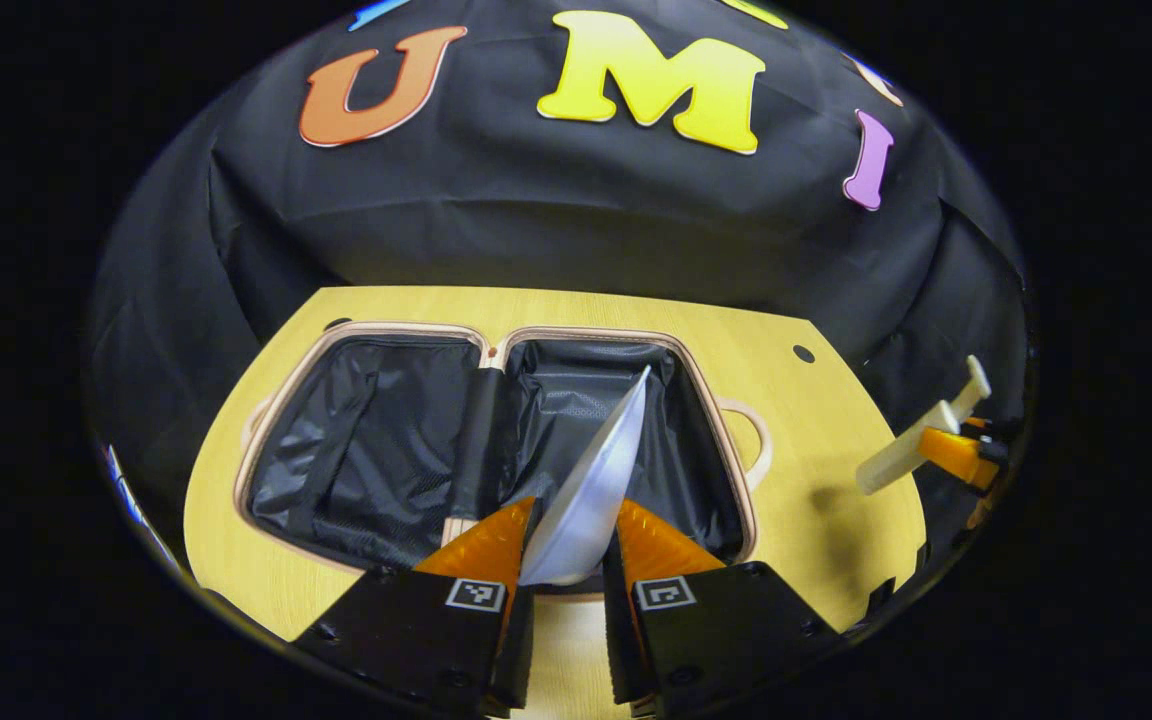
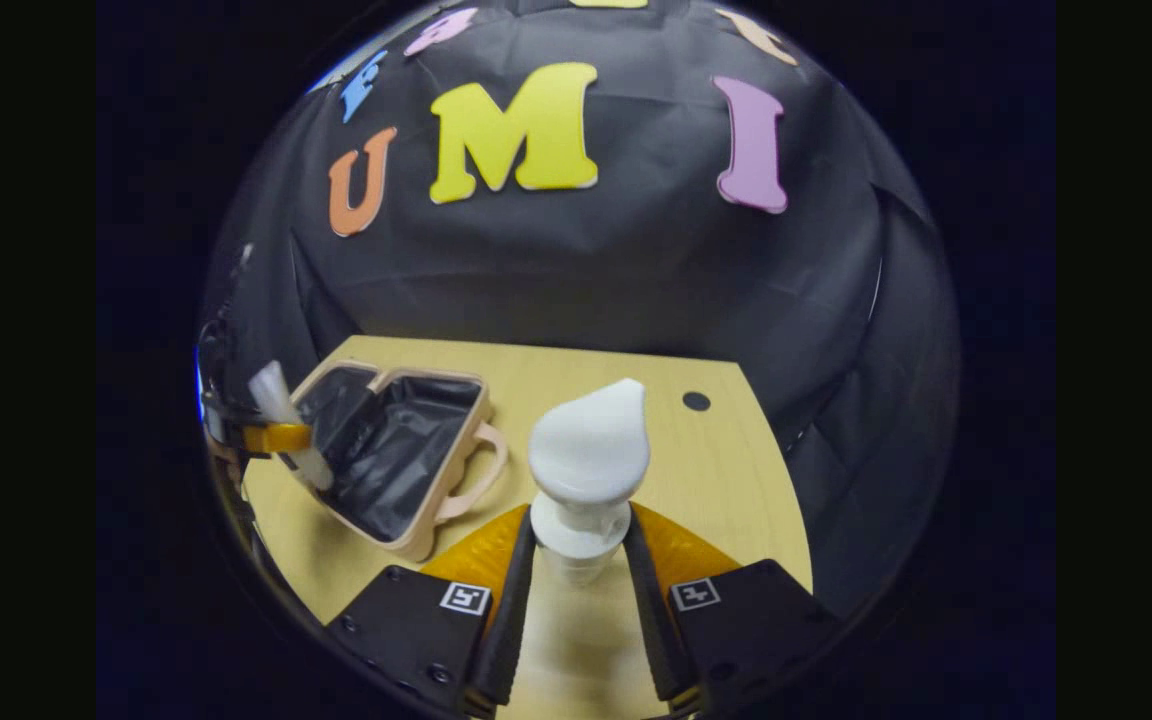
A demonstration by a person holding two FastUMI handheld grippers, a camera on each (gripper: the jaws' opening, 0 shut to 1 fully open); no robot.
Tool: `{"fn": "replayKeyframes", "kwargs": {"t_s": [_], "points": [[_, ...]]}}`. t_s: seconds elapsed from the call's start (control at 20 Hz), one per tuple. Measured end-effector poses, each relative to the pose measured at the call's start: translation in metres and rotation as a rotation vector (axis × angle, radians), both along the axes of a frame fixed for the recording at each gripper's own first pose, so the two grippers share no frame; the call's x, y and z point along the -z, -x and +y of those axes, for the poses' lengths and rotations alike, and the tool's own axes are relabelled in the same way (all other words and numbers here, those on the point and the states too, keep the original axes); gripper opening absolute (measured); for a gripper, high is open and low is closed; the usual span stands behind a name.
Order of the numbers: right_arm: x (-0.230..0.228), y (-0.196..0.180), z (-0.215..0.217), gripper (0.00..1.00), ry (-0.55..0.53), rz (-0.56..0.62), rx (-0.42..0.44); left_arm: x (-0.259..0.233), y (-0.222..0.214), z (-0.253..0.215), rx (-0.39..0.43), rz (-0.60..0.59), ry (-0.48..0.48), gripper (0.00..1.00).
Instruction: First open the suitcase, pack the skin care products into it, and then close the suitcase.
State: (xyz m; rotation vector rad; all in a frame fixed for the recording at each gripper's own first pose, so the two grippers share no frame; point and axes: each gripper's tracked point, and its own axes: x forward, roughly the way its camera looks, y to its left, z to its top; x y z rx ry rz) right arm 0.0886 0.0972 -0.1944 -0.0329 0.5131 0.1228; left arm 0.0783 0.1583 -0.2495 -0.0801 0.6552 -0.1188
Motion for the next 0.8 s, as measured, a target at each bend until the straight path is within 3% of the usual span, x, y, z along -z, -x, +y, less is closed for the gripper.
{"fn": "replayKeyframes", "kwargs": {"t_s": [0.05, 0.2, 0.4, 0.65, 0.7, 0.8], "points": [[-0.006, 0.006, 0.008, 0.48, 0.008, -0.012, -0.013, 0.011, -0.007, 0.001, -0.005, 0.036, -0.006, 0.33], [-0.022, 0.021, 0.034, 0.48, -0.018, -0.014, -0.064, 0.042, -0.012, 0.000, -0.018, 0.169, -0.037, 0.33], [-0.036, 0.033, 0.043, 0.48, -0.030, -0.040, -0.064, 0.066, -0.017, -0.002, -0.025, 0.282, -0.056, 0.33], [-0.018, 0.063, 0.038, 0.48, -0.018, 0.019, -0.079, 0.067, -0.041, -0.005, -0.018, 0.289, -0.099, 0.33], [-0.014, 0.066, 0.036, 0.48, -0.017, 0.038, -0.074, 0.069, -0.046, -0.005, -0.023, 0.294, -0.097, 0.29], [-0.007, 0.068, 0.031, 0.48, -0.023, 0.061, -0.060, 0.072, -0.057, -0.006, -0.026, 0.300, -0.100, 0.33]]}}
